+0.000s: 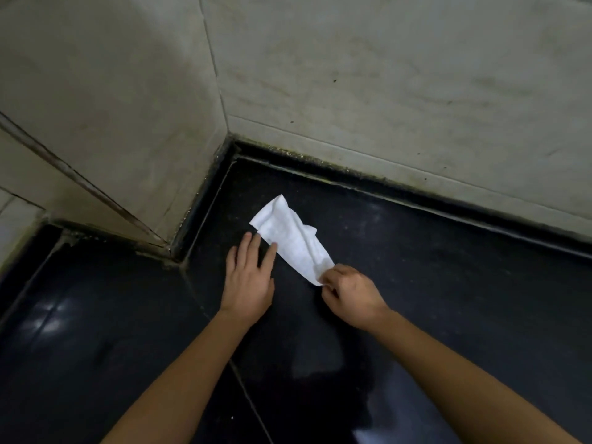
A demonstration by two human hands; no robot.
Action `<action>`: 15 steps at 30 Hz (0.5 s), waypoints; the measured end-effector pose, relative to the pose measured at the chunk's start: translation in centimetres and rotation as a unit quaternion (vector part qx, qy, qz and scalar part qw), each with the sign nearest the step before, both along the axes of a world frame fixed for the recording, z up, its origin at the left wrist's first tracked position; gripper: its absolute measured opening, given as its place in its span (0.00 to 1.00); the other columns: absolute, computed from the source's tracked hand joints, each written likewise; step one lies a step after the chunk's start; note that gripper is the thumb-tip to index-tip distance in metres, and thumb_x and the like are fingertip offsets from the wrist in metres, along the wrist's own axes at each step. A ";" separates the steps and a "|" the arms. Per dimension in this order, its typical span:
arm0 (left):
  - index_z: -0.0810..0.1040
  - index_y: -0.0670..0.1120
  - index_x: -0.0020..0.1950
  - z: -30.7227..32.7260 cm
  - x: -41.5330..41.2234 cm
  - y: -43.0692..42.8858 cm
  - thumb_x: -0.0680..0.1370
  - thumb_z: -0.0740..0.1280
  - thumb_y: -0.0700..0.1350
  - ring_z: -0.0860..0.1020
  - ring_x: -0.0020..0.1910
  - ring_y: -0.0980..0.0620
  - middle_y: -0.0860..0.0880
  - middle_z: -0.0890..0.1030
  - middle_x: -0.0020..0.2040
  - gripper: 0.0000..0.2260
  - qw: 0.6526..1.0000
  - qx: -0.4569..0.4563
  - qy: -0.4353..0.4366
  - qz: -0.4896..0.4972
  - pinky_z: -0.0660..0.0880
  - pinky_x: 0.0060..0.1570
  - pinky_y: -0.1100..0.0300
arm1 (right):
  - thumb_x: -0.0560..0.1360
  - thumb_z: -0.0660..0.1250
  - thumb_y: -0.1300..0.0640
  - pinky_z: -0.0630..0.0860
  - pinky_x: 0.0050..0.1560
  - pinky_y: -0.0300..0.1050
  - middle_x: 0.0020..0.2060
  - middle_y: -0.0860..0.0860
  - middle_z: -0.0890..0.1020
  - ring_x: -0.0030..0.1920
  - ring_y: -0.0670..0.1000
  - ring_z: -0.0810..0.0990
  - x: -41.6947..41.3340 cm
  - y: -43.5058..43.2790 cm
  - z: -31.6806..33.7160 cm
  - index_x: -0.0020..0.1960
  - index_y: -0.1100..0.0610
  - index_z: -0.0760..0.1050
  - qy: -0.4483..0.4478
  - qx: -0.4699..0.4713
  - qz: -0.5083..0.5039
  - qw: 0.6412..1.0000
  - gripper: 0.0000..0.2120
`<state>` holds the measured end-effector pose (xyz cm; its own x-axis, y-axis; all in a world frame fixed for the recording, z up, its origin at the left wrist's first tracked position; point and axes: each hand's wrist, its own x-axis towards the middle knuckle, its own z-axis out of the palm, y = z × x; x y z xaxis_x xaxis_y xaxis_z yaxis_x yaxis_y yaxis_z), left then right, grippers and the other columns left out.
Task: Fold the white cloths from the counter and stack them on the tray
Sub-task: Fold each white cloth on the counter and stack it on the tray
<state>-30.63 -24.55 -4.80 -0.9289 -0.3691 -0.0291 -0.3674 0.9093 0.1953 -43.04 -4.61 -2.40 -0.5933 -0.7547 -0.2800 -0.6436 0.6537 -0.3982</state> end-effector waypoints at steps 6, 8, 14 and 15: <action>0.84 0.47 0.41 0.3 -3.0 4.0 0.71 0.76 0.41 0.79 0.49 0.46 0.49 0.82 0.42 0.03 0.982 -0.031 0.154 -0.103 0.69 0.58 0.52 | 0.78 0.63 0.53 0.69 0.46 0.36 0.50 0.44 0.78 0.48 0.45 0.77 -0.5 6.0 3.2 0.57 0.51 0.77 -0.021 -0.041 -0.017 0.999 0.09; 0.83 0.47 0.41 1.1 -2.9 5.3 0.72 0.74 0.41 0.78 0.45 0.48 0.51 0.80 0.40 0.02 0.981 -0.012 0.170 -0.096 0.70 0.53 0.54 | 0.77 0.64 0.53 0.70 0.45 0.39 0.49 0.43 0.78 0.44 0.45 0.76 -1.1 7.9 4.2 0.55 0.49 0.76 -0.017 -0.049 -0.046 0.998 0.08; 0.76 0.46 0.39 6.7 0.2 8.8 0.64 0.72 0.35 0.77 0.37 0.47 0.50 0.77 0.34 0.10 0.989 -0.007 0.132 -0.069 0.74 0.47 0.51 | 0.73 0.65 0.52 0.72 0.41 0.42 0.42 0.43 0.76 0.39 0.45 0.76 -1.0 11.4 8.2 0.45 0.45 0.72 -0.028 -0.084 -0.043 0.995 0.03; 0.76 0.46 0.40 7.6 0.7 8.9 0.64 0.73 0.35 0.76 0.35 0.47 0.51 0.77 0.33 0.11 0.991 0.001 0.126 -0.042 0.74 0.44 0.51 | 0.72 0.64 0.52 0.72 0.41 0.42 0.42 0.42 0.75 0.39 0.45 0.75 -1.0 11.7 8.9 0.45 0.44 0.72 -0.025 -0.096 -0.033 0.995 0.04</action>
